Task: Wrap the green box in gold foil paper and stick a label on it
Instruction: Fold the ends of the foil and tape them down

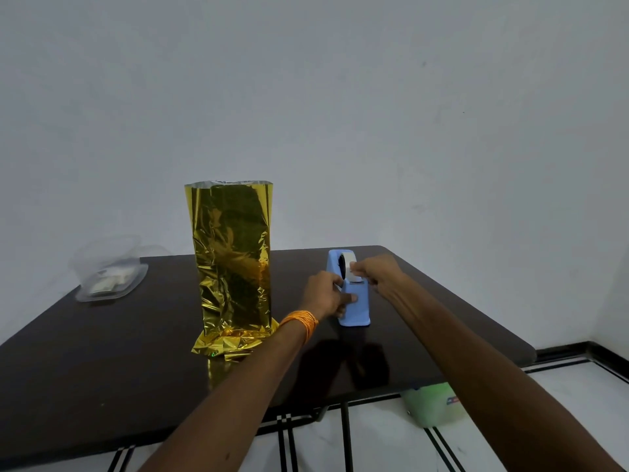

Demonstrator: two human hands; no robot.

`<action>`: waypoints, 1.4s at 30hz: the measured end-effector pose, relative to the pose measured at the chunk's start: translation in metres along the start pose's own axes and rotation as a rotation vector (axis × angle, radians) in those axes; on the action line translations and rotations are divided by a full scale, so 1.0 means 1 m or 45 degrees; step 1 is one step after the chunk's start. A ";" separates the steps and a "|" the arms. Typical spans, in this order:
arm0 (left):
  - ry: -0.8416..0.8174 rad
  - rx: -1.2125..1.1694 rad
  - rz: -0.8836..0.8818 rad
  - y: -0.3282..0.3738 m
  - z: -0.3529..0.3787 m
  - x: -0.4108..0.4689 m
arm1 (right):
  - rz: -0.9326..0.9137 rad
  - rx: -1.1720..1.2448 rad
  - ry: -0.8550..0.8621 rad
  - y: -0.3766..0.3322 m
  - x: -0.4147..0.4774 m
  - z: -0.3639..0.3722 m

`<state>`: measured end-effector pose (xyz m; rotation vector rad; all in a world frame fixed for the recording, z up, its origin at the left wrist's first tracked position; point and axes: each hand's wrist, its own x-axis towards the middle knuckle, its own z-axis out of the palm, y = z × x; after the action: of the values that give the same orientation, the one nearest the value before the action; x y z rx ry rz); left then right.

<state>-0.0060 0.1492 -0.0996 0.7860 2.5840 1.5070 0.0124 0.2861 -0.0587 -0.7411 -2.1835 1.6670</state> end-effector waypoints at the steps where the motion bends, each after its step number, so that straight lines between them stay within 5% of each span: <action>1: 0.001 0.018 0.006 0.000 0.000 0.001 | -0.027 -0.031 0.014 -0.002 0.000 0.001; 18: 0.067 0.007 0.052 -0.010 0.005 0.004 | -0.051 0.136 0.052 0.035 -0.048 -0.008; 23: 0.039 0.055 0.067 -0.010 0.004 0.004 | -0.309 -0.364 0.094 0.035 -0.044 -0.016; 27: 0.051 0.079 0.073 -0.010 0.006 0.002 | -0.245 -0.665 0.045 0.045 -0.048 -0.021; 31: 0.051 0.352 0.125 -0.011 0.007 -0.006 | -0.359 -0.579 0.118 0.059 -0.055 -0.033; 37: 0.434 0.400 0.408 0.024 -0.047 -0.023 | -0.602 -0.197 0.173 0.001 -0.078 -0.030; 42: 0.692 0.393 0.808 0.069 -0.122 -0.048 | -0.645 0.212 -0.082 -0.040 -0.083 0.005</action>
<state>0.0287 0.0569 0.0118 1.5388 3.2163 1.6576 0.0693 0.2275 -0.0160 -0.0746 -2.0154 1.5846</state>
